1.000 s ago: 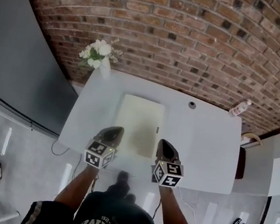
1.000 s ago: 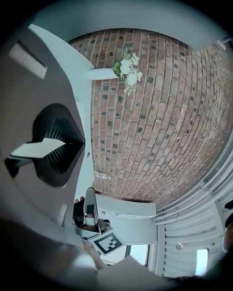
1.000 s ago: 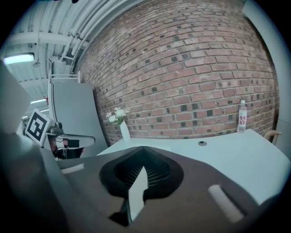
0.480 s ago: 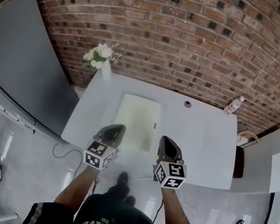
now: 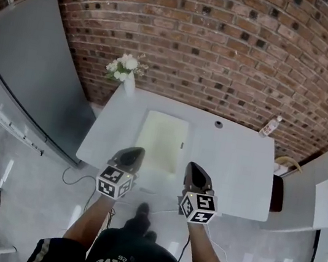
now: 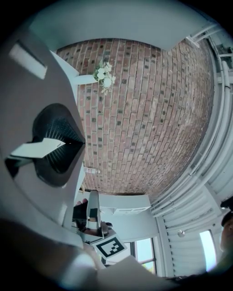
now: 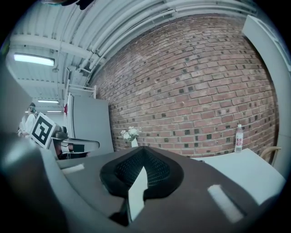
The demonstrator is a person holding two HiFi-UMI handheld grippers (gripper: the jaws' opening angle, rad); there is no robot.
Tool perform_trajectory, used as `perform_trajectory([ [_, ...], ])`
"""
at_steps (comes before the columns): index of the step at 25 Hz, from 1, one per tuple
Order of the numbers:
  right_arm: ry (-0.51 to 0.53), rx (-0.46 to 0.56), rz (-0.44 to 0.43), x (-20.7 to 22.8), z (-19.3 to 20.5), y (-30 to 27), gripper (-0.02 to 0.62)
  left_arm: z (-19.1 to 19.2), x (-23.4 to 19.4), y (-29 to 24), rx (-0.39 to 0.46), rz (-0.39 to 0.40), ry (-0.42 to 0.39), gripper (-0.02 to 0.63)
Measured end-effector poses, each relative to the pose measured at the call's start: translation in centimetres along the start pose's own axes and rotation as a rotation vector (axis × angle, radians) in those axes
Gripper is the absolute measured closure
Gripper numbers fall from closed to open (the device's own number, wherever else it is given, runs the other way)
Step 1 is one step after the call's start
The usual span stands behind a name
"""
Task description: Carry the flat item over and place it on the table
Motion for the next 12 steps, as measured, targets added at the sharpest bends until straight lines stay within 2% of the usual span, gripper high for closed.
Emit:
perform_trajectory([
  [12, -0.007, 0.006, -0.003, -0.7, 0.7, 3.1, 0.597, 1.0, 1.5, 3.3, 0.018, -0.018, 0.005, 0.597],
])
Point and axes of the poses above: the fingertips, and each gripper's own axes: y backward along the fingers, x to its right, z out of its underside, the point moved 6 cm from there along y, backward along the fingers, and after that the axes turned 9 degrees about z, right-handed, at the moved point
